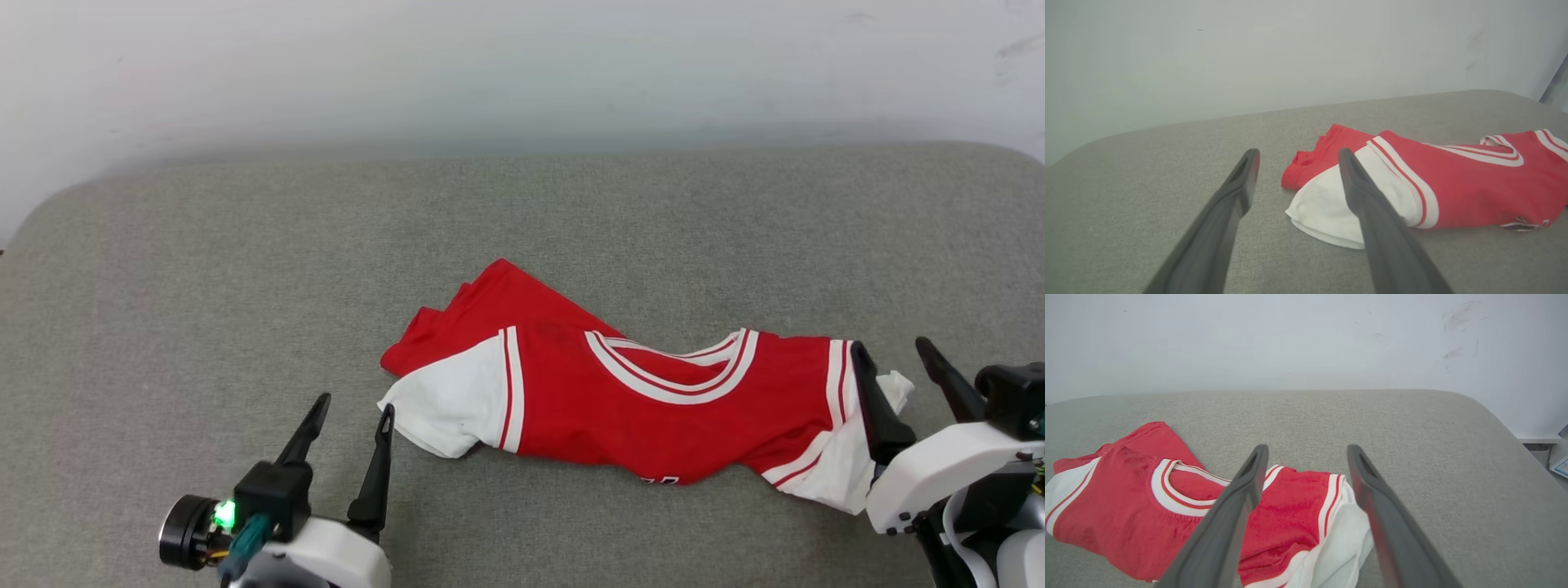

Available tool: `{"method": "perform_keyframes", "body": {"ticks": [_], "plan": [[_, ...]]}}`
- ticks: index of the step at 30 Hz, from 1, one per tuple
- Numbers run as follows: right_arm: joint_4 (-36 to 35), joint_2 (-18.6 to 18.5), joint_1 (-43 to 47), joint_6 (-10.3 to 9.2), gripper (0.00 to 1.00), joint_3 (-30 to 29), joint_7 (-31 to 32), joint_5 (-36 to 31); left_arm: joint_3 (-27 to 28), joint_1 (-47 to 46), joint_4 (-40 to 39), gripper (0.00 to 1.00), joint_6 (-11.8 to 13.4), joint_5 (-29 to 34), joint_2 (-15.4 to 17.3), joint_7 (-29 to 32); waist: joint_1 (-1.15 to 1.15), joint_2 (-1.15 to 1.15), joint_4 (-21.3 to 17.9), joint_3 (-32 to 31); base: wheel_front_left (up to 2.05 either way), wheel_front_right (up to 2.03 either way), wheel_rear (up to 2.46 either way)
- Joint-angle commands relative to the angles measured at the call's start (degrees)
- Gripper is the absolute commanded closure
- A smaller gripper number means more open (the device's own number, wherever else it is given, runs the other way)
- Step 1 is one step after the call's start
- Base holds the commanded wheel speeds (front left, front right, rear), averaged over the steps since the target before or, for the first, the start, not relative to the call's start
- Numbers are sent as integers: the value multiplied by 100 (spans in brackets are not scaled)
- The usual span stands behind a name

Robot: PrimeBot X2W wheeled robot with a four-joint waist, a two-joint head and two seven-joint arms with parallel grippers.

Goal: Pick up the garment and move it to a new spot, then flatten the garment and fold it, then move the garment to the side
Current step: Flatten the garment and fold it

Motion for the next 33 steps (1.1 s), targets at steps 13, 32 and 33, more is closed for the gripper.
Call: {"method": "perform_keyframes", "body": {"ticks": [13,32,33], "plan": [[75,51,-35,-6,0,224,-370,-129,-215,-989,9,0,-191,84,778,3156,1,0,-296,566,0,0,0],[88,191,-280,-6,0,173,-523,-193,-522,-1373,749,30,-215,-36,1087,4238,1,0,-543,1273,0,0,0],[95,196,-284,-6,0,157,-528,-200,-548,-1346,792,59,-222,-77,1074,4248,1,0,-532,1273,0,0,0]]}}
